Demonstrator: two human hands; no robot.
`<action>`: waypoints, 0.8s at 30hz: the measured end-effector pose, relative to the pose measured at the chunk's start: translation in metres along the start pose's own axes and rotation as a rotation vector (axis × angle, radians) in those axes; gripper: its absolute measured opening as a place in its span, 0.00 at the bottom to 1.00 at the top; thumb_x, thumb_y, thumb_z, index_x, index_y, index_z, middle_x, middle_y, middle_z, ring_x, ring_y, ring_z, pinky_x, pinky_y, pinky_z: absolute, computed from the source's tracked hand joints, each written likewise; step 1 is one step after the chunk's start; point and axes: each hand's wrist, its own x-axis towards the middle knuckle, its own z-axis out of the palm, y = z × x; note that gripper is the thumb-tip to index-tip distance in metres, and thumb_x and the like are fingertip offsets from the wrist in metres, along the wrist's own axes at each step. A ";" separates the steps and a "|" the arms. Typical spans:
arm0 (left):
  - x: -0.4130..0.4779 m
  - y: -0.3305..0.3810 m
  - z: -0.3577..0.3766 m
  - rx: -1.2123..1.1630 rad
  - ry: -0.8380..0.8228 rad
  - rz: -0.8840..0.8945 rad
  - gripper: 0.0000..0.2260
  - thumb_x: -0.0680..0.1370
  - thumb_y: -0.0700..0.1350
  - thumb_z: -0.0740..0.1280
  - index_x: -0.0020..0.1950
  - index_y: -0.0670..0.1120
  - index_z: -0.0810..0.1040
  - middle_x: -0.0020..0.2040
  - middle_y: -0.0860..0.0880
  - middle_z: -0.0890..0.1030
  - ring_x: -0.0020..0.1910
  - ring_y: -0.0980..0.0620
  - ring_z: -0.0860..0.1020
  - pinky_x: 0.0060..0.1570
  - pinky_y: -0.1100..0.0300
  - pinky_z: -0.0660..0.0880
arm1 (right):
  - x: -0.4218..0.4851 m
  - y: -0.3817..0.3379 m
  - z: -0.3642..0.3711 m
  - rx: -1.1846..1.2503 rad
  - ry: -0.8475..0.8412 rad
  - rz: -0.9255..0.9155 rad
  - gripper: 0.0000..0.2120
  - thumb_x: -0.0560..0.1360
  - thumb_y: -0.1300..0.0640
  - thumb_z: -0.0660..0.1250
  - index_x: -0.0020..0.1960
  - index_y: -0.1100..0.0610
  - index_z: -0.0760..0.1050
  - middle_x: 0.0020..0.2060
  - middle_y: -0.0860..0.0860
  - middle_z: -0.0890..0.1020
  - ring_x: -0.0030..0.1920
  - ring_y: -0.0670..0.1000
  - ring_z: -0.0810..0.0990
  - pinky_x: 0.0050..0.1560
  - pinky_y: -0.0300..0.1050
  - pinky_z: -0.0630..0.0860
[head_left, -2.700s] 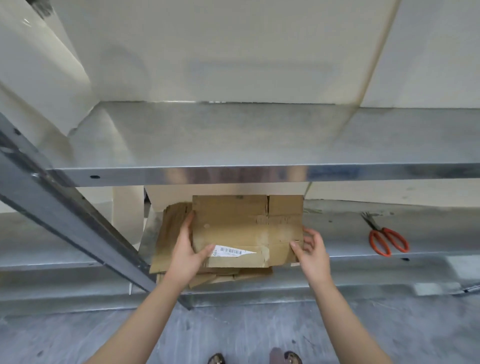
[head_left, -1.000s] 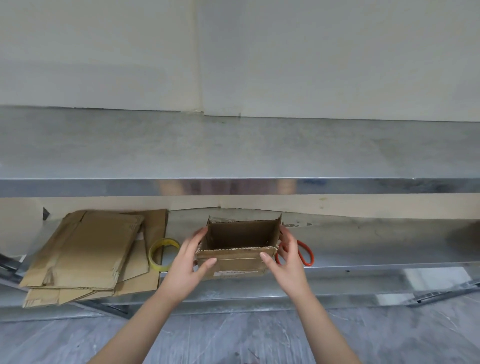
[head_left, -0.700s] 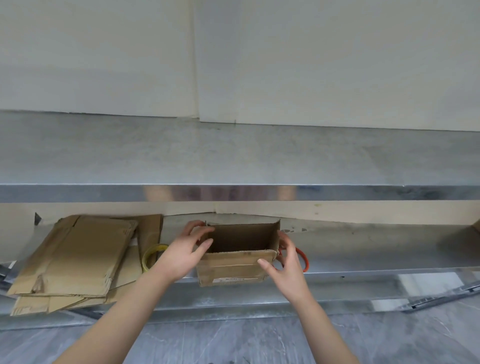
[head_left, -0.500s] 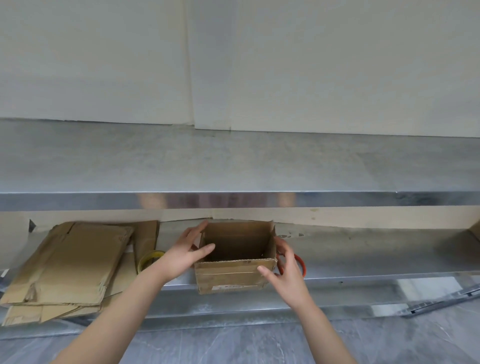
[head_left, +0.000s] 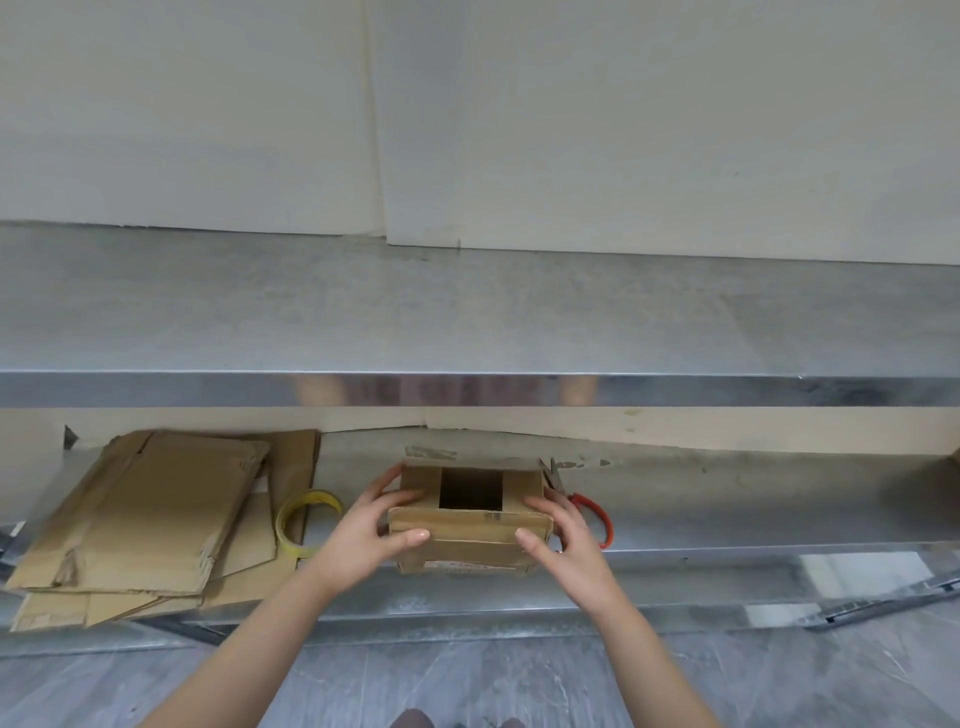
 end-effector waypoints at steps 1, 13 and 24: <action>-0.001 -0.001 0.004 -0.029 0.040 -0.013 0.29 0.66 0.68 0.70 0.65 0.64 0.71 0.71 0.67 0.59 0.72 0.58 0.63 0.65 0.57 0.71 | 0.001 -0.001 0.001 0.010 0.029 0.020 0.18 0.71 0.38 0.69 0.60 0.35 0.72 0.71 0.45 0.68 0.72 0.40 0.61 0.67 0.38 0.61; 0.006 0.003 0.009 -0.018 0.054 0.042 0.23 0.70 0.58 0.73 0.63 0.69 0.72 0.69 0.72 0.59 0.72 0.58 0.62 0.64 0.54 0.73 | 0.019 -0.007 -0.010 -0.054 0.010 -0.026 0.33 0.74 0.53 0.72 0.71 0.35 0.59 0.73 0.45 0.64 0.74 0.44 0.59 0.72 0.44 0.61; 0.004 0.000 0.007 0.129 0.073 -0.076 0.32 0.71 0.59 0.73 0.72 0.65 0.64 0.73 0.57 0.63 0.73 0.57 0.61 0.65 0.71 0.58 | 0.033 -0.010 0.005 -0.128 0.081 0.003 0.22 0.76 0.53 0.71 0.69 0.45 0.73 0.73 0.52 0.68 0.76 0.50 0.60 0.74 0.49 0.61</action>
